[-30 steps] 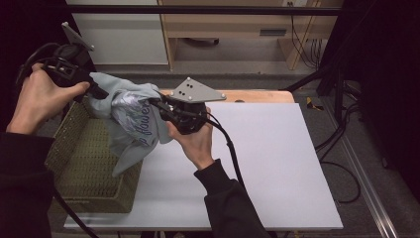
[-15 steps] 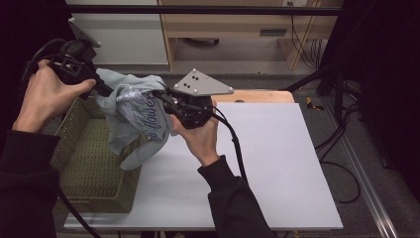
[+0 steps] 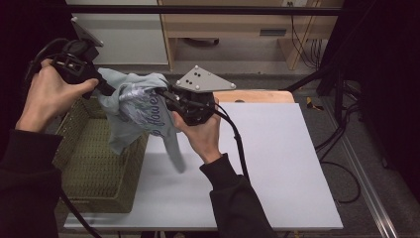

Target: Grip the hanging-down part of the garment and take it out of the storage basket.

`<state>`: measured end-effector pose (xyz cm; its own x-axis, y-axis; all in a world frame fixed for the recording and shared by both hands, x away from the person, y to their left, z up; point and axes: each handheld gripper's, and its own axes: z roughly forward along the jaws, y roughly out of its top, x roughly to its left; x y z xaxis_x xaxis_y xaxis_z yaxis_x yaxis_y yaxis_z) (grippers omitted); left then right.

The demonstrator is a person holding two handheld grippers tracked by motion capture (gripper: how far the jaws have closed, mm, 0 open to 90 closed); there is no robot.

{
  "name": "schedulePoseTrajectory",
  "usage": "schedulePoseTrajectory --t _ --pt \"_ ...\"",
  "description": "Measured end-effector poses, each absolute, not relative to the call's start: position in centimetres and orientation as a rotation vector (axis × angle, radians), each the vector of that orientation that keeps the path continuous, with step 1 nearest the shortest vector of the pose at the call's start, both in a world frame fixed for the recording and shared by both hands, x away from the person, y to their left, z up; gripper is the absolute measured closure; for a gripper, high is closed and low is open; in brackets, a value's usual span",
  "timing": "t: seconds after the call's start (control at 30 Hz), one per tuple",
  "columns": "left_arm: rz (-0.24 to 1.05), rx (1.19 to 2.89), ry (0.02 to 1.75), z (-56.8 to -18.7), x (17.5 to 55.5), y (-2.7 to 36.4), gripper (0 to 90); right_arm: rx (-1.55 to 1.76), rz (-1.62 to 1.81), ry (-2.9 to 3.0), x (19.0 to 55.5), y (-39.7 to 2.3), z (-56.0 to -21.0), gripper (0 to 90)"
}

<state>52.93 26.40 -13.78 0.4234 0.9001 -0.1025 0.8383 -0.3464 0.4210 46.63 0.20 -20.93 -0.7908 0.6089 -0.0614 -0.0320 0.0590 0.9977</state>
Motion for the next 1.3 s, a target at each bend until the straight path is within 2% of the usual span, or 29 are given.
schedulePoseTrajectory --t 0.57,0.83,0.97,1.13,1.3 --pt "0.201 2.306 1.504 -15.2 53.4 26.2 82.8 0.687 1.770 2.043 47.6 -0.4 -30.0 84.3" --pt "0.197 2.330 1.483 -15.7 53.5 25.5 82.8 0.709 1.754 2.108 46.9 -0.6 -33.0 77.3" --pt "0.205 2.331 1.485 -15.9 53.6 25.4 82.8 0.712 1.776 2.108 46.3 -1.0 -33.8 63.1" --pt "0.208 2.325 1.491 -16.1 53.5 25.6 82.8 0.719 1.829 2.073 45.2 -2.5 -34.3 33.0" --pt "0.202 2.334 1.480 -16.3 53.5 25.4 82.8 0.778 1.807 2.016 44.4 -4.9 -34.6 21.9"
